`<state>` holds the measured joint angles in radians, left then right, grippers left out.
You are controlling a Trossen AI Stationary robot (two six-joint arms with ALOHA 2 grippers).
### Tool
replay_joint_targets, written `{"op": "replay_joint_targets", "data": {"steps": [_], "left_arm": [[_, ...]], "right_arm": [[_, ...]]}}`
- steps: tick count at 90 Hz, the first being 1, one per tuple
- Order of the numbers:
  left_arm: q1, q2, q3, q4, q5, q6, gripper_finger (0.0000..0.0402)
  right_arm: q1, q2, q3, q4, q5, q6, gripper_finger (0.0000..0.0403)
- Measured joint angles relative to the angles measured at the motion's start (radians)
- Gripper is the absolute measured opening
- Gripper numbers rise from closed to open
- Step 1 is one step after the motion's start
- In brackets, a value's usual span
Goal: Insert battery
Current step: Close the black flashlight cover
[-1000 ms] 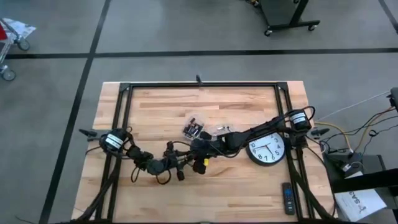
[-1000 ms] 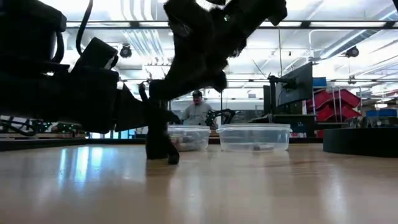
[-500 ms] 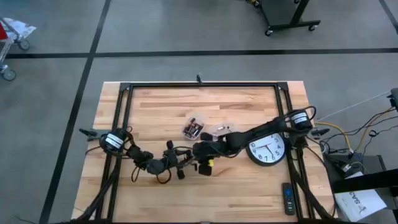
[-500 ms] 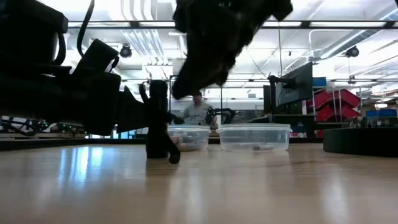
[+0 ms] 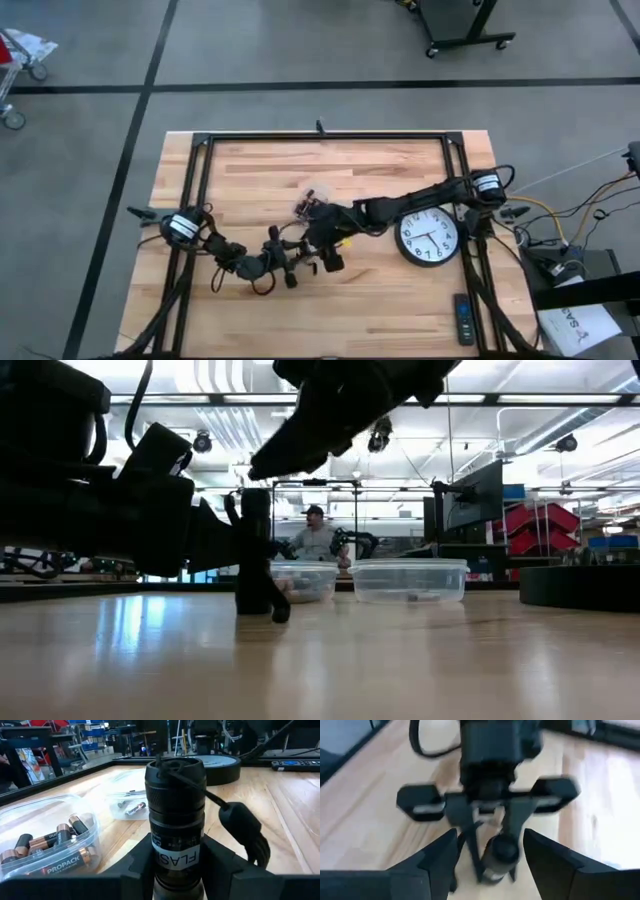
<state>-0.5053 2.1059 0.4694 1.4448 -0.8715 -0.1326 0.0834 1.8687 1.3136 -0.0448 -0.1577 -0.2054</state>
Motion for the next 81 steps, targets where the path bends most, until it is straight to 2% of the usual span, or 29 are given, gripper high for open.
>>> {"op": "replay_joint_targets", "data": {"steps": [10, 29, 53, 81], "left_arm": [[0.000, 0.000, 0.000, 0.000, 0.001, 0.000, 0.0099], [0.000, 0.000, 0.000, 0.000, 0.002, -0.007, 0.0098], [-0.001, 0.000, 0.001, -0.001, 0.003, -0.009, 0.0098], [-0.001, 0.000, 0.001, -0.001, 0.001, -0.008, 0.0098]], "right_arm": [[-0.022, 0.012, 0.000, 0.022, -0.032, -0.048, 0.0191], [-0.058, 0.060, -0.002, 0.058, -0.196, -0.050, 0.0173], [-0.070, 0.079, 0.000, 0.069, -0.209, -0.060, 0.0145], [-0.077, 0.085, -0.006, 0.066, -0.216, -0.091, 0.0089]]}}
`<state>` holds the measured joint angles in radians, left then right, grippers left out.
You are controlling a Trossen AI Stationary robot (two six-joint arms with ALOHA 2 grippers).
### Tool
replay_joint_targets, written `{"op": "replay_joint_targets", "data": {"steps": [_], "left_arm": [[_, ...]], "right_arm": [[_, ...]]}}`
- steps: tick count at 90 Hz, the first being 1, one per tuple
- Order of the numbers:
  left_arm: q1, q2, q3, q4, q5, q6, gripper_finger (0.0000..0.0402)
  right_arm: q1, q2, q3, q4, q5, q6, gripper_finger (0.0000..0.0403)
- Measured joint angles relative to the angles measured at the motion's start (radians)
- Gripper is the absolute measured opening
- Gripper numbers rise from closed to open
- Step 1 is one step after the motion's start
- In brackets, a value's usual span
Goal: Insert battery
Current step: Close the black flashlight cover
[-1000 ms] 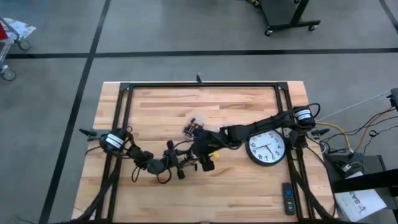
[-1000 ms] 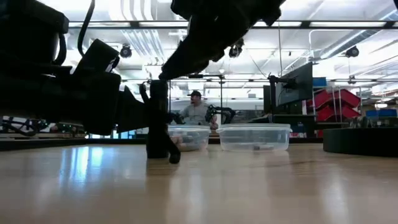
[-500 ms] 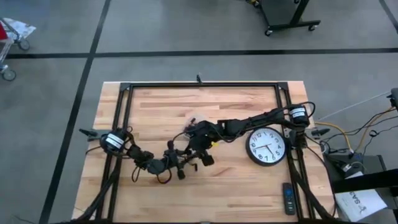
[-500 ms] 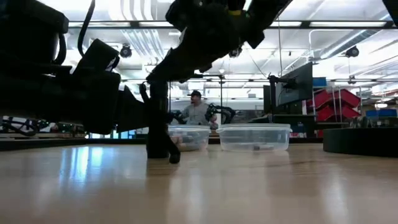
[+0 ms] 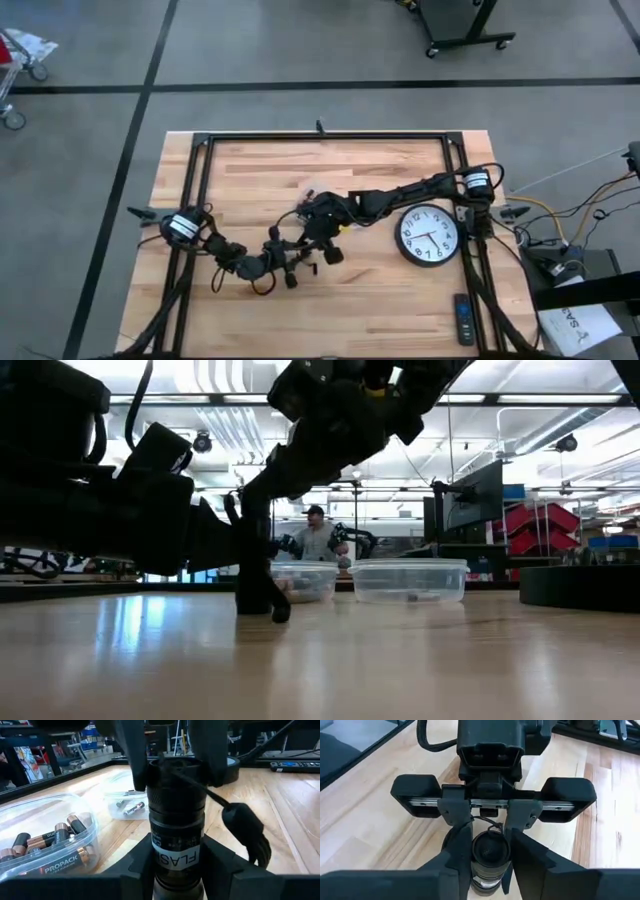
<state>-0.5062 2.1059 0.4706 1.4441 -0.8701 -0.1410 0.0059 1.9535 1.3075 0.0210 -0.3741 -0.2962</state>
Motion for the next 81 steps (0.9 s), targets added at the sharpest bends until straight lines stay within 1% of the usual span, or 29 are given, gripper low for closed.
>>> {"op": "replay_joint_targets", "data": {"steps": [27, 38, 49, 66, 81], "left_arm": [[-0.002, 0.000, -0.001, 0.002, -0.003, -0.001, 0.0098], [-0.002, 0.000, -0.001, 0.001, -0.002, -0.001, 0.0100], [-0.002, 0.000, -0.001, 0.001, -0.001, -0.003, 0.0098], [-0.002, 0.000, -0.001, 0.001, -0.006, -0.005, 0.0100], [-0.001, 0.000, 0.000, 0.000, -0.022, -0.008, 0.0099]], "right_arm": [[0.000, 0.020, -0.016, 0.012, -0.003, -0.017, 0.0094], [0.001, 0.020, -0.036, 0.020, 0.040, -0.004, 0.0086], [0.002, 0.020, -0.064, 0.059, 0.056, 0.047, 0.0086], [0.020, 0.018, -0.077, 0.076, 0.139, 0.134, 0.0085], [0.049, 0.017, -0.077, 0.076, 0.248, 0.201, 0.0087]]}}
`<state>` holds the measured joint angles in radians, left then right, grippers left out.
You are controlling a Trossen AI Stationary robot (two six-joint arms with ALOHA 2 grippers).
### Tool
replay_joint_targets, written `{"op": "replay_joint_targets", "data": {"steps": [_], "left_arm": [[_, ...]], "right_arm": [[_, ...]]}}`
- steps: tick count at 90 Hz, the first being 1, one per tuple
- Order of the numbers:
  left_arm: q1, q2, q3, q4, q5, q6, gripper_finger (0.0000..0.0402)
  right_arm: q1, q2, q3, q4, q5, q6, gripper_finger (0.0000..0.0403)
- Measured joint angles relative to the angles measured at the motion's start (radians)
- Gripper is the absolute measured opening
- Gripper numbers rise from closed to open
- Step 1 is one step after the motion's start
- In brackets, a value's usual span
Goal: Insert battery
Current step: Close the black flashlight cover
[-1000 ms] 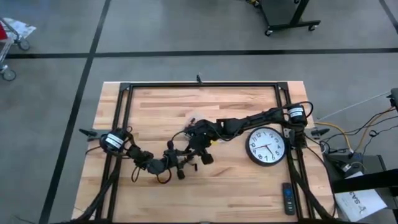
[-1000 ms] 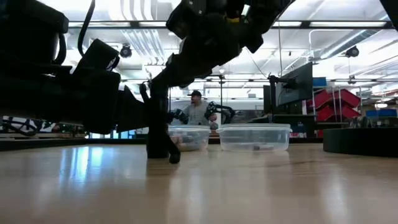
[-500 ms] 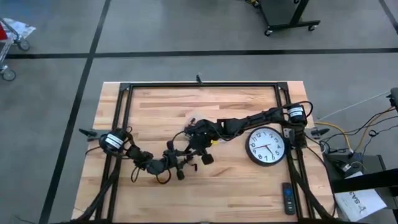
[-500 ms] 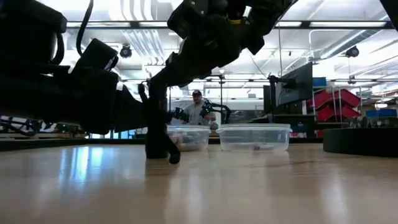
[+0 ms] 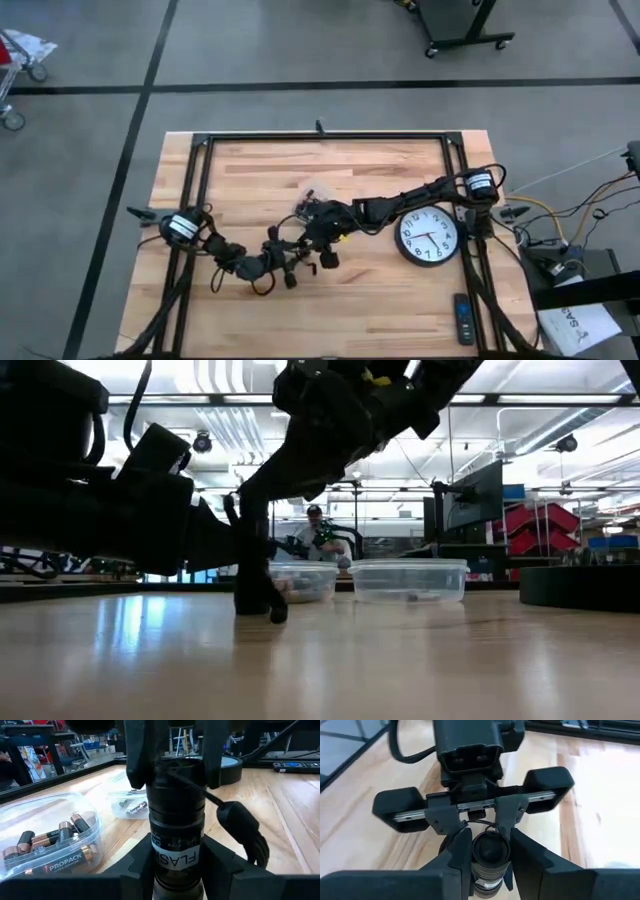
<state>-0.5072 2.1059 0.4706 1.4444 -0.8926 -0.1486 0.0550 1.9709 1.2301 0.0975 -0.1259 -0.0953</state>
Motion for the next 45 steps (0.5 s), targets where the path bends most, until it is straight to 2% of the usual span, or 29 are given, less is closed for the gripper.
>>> {"op": "replay_joint_targets", "data": {"steps": [32, 45], "left_arm": [[0.000, 0.000, 0.000, -0.002, -0.016, -0.001, 0.0102], [0.000, 0.000, 0.000, -0.002, -0.015, 0.000, 0.0101]], "right_arm": [[0.085, 0.000, 0.000, 0.007, 0.274, 0.287, 0.0089], [0.107, 0.001, 0.002, 0.017, 0.330, 0.416, 0.0089]]}}
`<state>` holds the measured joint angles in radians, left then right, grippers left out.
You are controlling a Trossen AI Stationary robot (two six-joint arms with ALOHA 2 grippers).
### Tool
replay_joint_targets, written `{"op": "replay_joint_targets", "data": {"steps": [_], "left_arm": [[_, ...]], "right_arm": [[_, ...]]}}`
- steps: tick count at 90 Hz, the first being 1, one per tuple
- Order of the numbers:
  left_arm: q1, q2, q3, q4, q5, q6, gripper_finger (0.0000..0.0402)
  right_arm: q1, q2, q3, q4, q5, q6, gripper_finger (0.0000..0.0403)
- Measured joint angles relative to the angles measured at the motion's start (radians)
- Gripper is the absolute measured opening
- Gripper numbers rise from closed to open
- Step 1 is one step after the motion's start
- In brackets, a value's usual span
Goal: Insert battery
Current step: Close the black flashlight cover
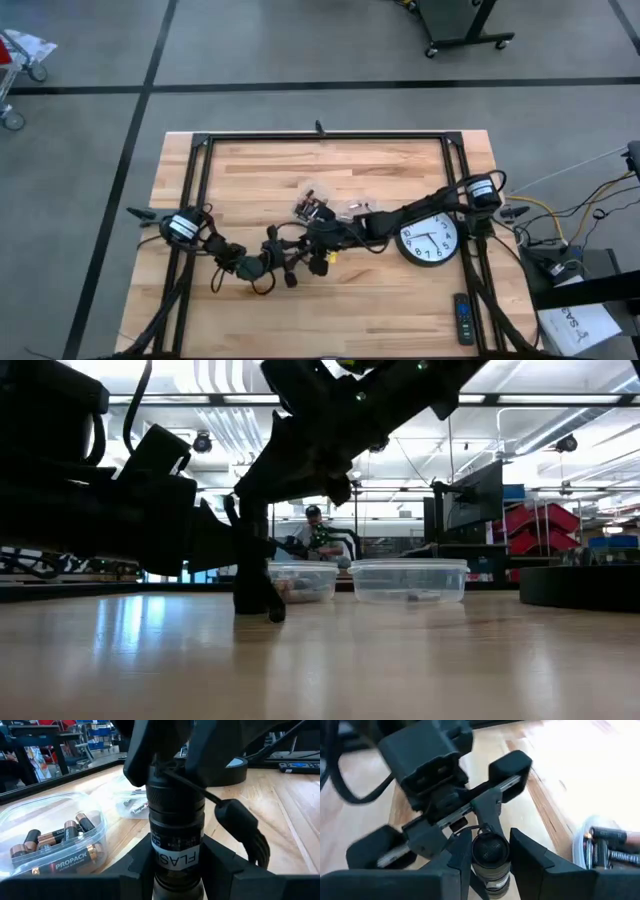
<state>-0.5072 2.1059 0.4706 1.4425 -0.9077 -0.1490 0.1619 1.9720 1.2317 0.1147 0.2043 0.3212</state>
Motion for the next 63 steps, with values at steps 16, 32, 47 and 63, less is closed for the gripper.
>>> {"op": "replay_joint_targets", "data": {"steps": [16, 32, 47, 63], "left_arm": [[0.000, 0.000, 0.000, -0.004, 0.005, 0.001, 0.0103], [0.001, 0.000, 0.001, -0.008, 0.025, -0.002, 0.0099], [0.001, -0.001, 0.006, -0.010, 0.049, 0.000, 0.0101], [0.000, 0.001, 0.017, -0.014, 0.062, 0.003, 0.0100]], "right_arm": [[0.008, -0.036, -0.004, 0.007, -0.009, -0.052, 0.0103], [-0.043, -0.089, -0.012, -0.036, -0.197, -0.253, 0.0144], [-0.100, -0.099, -0.004, -0.012, -0.392, -0.423, 0.0177], [-0.138, -0.099, -0.003, 0.003, -0.463, -0.539, 0.0191]]}}
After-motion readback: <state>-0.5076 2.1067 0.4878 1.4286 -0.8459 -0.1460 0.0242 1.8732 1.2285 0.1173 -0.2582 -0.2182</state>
